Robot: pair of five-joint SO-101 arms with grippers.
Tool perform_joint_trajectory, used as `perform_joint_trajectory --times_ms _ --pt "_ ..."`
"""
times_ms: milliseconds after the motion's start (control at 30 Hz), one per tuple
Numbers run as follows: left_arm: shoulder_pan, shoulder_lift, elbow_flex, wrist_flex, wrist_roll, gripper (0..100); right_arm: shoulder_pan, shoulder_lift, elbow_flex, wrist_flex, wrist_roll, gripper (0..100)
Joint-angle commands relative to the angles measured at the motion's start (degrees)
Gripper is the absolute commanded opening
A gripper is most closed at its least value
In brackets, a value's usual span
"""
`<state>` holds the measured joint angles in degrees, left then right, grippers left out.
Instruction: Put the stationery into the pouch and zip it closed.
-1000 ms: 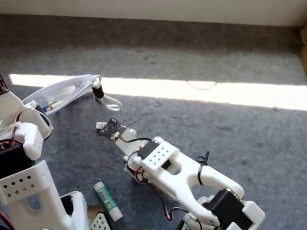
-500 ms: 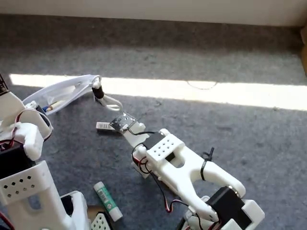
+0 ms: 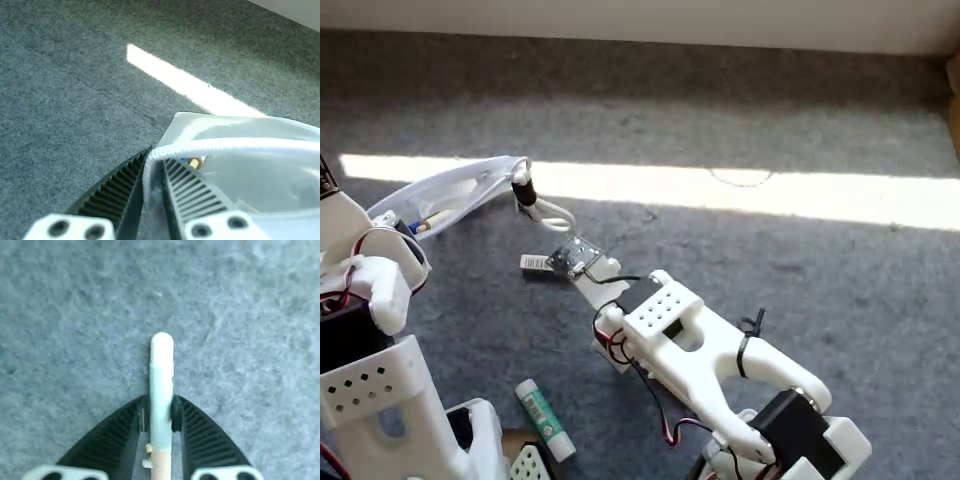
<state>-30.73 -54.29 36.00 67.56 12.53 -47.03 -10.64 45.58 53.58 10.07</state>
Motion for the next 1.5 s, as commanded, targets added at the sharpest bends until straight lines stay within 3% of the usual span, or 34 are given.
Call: perform_joint_trajectory --times_ms 0,300,567,767,900,1467 --pt "-0.66 -0.13 -0.57 -0.62 0.35 1 -2.59 -0.48 -2.33 0.57 0.26 6.9" --pt "-0.66 -0.13 -0.57 -0.62 0.35 1 -3.38 0.04 -1.19 0.31 0.44 6.9" --pt "-0.66 -0.13 -0.48 -0.53 0.26 1 -5.32 13.05 -4.44 0.57 0.26 6.6" --pt "-0.75 -0.13 -0.48 -0.53 0.26 1 -5.05 12.97 -6.02 0.66 0.35 0.7" --pt "-0.75 -0.13 -0.48 -0.53 0.26 1 -4.97 12.26 -6.90 6.02 0.18 0.4" --pt "8.22 -0.13 -0.66 -0.88 0.44 1 -4.88 -29.05 0.57 9.80 0.09 0.4"
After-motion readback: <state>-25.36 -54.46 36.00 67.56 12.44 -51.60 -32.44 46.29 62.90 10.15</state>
